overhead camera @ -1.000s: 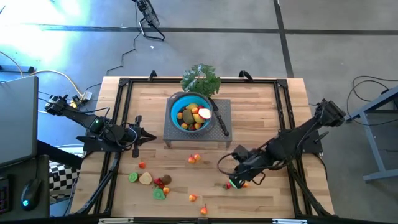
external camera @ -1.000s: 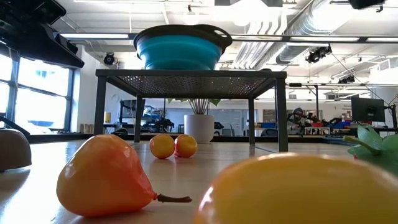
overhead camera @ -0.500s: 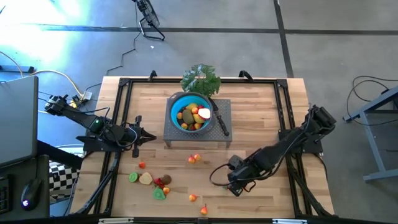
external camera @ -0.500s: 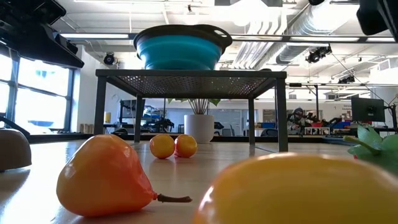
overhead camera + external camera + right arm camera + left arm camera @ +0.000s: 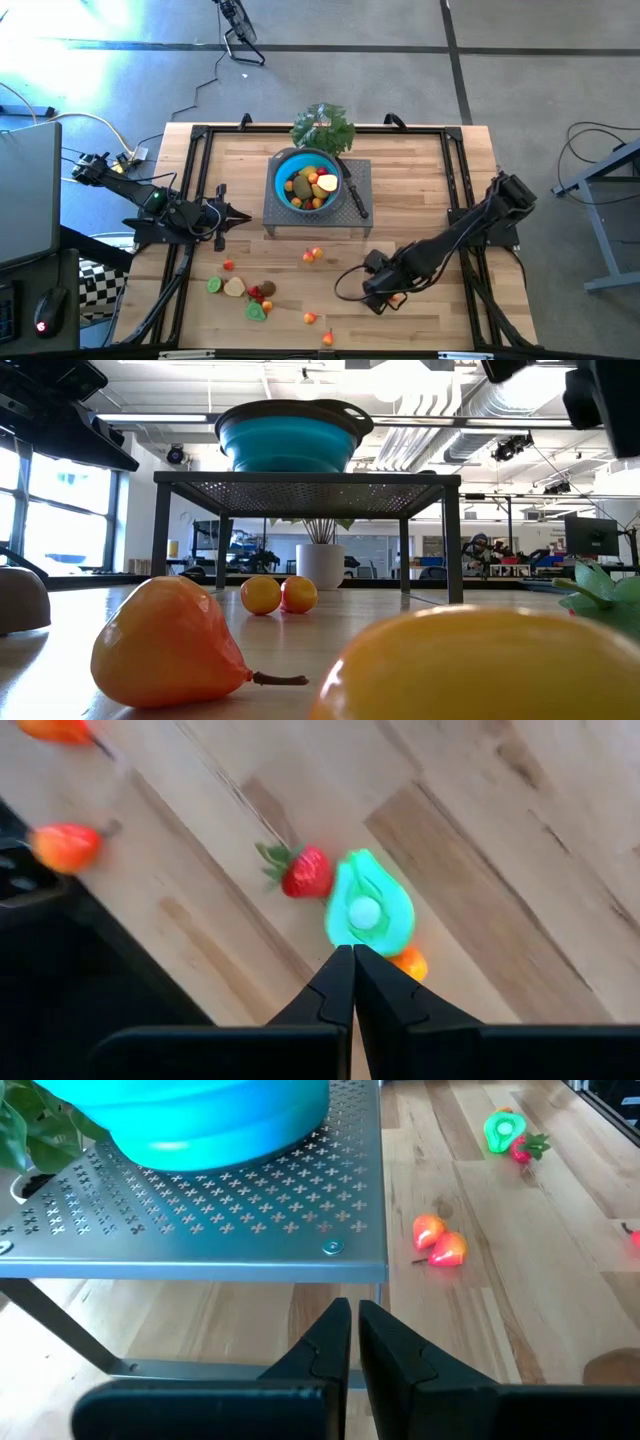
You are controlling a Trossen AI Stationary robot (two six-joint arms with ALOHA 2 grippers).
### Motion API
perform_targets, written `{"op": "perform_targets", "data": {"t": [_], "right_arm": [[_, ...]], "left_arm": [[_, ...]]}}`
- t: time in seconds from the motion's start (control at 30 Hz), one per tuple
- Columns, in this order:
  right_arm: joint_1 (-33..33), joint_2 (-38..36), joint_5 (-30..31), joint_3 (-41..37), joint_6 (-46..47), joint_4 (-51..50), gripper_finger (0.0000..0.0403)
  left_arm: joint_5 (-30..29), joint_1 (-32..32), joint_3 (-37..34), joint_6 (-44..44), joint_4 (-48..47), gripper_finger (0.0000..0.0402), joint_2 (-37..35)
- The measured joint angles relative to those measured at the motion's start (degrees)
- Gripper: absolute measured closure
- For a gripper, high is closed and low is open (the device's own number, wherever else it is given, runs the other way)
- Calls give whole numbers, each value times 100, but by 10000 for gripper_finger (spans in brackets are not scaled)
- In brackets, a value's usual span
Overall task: Pick & Place Fruit
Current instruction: Put the avocado into the blue strainer bowl on the shelf
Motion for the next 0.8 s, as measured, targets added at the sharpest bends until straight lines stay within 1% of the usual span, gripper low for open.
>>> {"op": "perform_targets", "data": {"t": [0.07,0.23,0.33,0.43,0.6,0.7,0.8], "right_arm": [[0,210,-104,203,-139,-288,400],[2,766,-39,1238,-636,-1381,400],[2,819,-64,1577,-685,-1539,400],[21,822,-63,1589,-350,-1484,400],[191,823,-40,1475,-162,-1404,396],[215,827,-307,1371,-27,-1406,372],[236,826,-309,1368,-27,-1397,329]], "left_arm": [[0,0,0,0,1,380,1],[-2,0,0,0,2,380,1],[-4,0,0,0,2,380,1],[-7,-1,0,0,2,380,1],[-9,0,0,-40,2,380,1],[-9,-1,0,-42,2,380,0],[-9,-2,0,-41,3,380,-1]]}}
